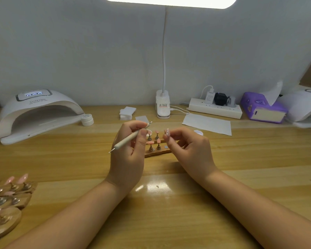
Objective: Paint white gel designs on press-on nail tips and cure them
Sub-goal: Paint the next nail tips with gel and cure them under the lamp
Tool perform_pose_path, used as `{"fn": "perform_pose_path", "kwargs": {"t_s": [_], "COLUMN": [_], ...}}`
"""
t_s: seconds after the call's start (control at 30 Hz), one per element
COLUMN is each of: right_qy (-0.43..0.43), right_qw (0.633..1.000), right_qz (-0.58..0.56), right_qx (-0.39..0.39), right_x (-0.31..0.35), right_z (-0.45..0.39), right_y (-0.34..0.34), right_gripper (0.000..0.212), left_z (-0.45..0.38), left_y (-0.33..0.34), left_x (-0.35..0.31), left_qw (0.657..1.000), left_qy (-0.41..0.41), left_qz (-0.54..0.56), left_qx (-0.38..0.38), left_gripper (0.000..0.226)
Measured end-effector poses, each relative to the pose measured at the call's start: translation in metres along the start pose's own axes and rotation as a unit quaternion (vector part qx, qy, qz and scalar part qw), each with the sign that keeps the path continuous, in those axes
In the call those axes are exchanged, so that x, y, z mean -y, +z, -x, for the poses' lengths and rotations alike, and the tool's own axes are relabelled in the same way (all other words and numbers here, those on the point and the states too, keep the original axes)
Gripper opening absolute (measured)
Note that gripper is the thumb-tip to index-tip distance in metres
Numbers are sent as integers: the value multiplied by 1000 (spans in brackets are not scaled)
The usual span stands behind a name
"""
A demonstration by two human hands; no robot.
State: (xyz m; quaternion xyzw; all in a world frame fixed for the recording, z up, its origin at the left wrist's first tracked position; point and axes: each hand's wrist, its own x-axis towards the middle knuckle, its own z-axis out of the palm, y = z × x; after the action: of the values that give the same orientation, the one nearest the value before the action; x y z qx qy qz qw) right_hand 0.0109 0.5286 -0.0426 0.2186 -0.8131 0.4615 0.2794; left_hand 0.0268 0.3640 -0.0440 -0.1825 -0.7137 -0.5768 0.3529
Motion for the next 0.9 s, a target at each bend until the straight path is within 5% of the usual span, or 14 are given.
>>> {"fn": "perform_pose_path", "kwargs": {"t_s": [0.9], "right_qy": [-9], "right_qw": [1000], "right_qz": [14], "right_qx": [8], "right_x": [2], "right_z": [1], "right_y": [0], "right_gripper": [10], "left_z": [4], "left_y": [2], "left_x": [-10], "left_qw": [995], "left_qy": [70], "left_qz": [-37], "left_qx": [53], "left_gripper": [19]}}
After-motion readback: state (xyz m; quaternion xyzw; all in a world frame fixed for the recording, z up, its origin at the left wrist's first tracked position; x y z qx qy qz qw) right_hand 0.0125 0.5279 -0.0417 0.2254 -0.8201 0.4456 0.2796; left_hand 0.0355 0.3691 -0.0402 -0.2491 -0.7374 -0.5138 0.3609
